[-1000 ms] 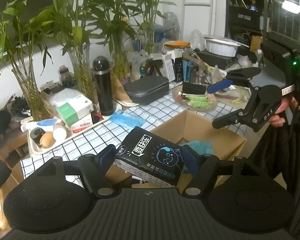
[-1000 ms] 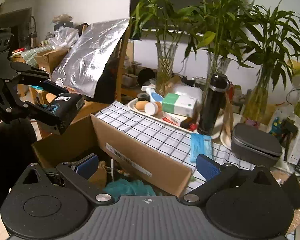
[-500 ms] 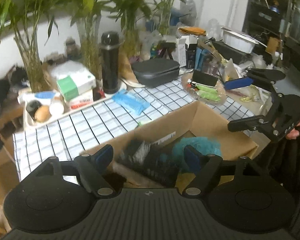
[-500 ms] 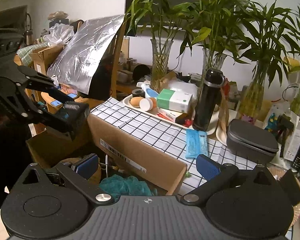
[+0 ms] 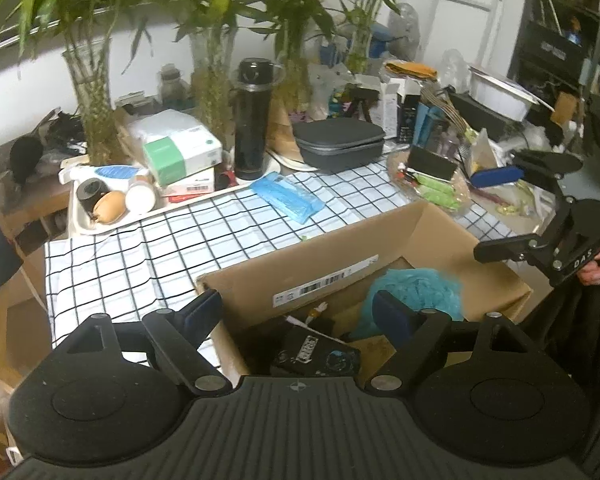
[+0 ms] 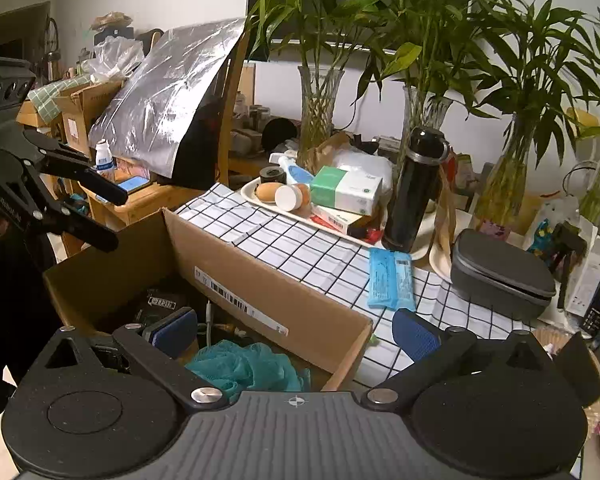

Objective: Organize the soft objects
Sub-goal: 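Withdraw both tools from the box toward the green packet on the table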

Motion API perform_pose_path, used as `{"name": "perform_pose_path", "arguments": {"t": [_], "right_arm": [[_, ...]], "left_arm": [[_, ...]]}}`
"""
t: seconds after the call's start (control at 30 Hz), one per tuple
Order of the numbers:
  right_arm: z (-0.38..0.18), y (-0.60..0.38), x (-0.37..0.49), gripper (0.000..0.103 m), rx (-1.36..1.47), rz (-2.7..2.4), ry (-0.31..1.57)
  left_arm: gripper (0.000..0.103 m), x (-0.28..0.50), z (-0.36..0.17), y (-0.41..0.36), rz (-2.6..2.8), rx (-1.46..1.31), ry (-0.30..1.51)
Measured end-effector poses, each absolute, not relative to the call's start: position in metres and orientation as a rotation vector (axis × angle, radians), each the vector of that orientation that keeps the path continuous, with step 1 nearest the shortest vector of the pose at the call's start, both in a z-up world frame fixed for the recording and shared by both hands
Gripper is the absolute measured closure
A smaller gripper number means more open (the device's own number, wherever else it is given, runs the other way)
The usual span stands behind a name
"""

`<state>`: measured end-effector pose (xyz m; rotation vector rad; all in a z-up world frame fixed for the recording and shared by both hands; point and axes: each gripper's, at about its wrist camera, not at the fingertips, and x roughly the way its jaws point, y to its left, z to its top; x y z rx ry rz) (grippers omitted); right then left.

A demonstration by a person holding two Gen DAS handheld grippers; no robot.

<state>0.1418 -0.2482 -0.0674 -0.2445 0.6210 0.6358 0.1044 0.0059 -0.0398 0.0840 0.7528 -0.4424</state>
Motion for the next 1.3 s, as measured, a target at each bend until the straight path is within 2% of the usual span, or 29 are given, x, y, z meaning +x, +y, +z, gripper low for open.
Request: {"name": "perform_pose_path", "arguments": {"t": [1.3], "right_arm": [[-0.088,-0.249,0.170,0.000,-0.190,0.505,0.712]], "left_arm": [[0.020,0.131,-0.060,0.026,-0.337,0.066,0.725]]}}
